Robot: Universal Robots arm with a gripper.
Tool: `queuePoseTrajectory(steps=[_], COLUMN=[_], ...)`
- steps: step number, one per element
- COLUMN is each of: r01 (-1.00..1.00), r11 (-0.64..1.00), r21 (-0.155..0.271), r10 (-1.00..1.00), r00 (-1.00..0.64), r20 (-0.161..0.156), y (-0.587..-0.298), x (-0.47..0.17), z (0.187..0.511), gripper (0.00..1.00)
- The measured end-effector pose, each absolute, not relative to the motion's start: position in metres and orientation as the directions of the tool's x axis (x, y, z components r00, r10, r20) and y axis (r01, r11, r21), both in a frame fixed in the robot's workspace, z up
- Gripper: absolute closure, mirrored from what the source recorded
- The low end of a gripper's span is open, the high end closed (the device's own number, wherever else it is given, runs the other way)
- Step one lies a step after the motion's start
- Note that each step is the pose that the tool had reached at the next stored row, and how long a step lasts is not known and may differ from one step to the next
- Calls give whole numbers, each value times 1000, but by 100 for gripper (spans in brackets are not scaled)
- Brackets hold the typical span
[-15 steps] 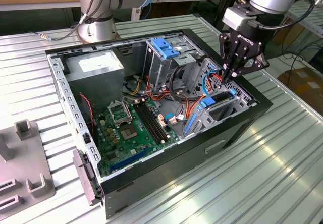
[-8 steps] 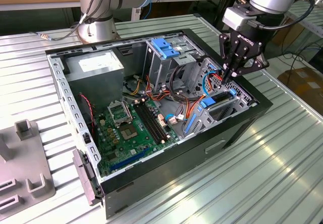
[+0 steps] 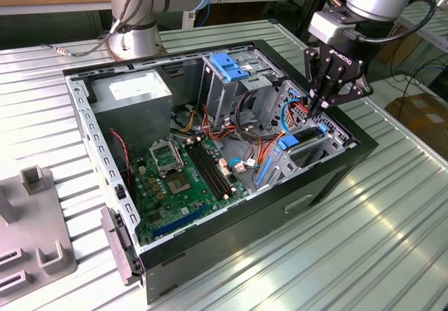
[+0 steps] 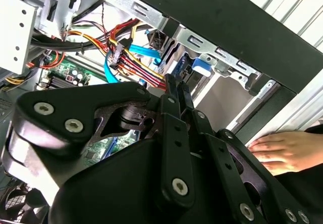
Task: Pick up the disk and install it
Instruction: 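Insert the first disk wire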
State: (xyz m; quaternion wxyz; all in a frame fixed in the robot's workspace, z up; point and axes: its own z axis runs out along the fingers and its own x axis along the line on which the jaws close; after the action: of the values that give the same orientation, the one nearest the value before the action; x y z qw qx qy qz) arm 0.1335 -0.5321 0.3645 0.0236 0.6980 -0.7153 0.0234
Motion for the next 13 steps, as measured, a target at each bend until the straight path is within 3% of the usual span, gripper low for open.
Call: queuePoseTrajectory(steps=[13], r01=[-1000], r11=[-8], r21=[-10], r10=[-998], r00=[7], r20=[65], y=[-540], x=[128], z=[356], gripper=[83])
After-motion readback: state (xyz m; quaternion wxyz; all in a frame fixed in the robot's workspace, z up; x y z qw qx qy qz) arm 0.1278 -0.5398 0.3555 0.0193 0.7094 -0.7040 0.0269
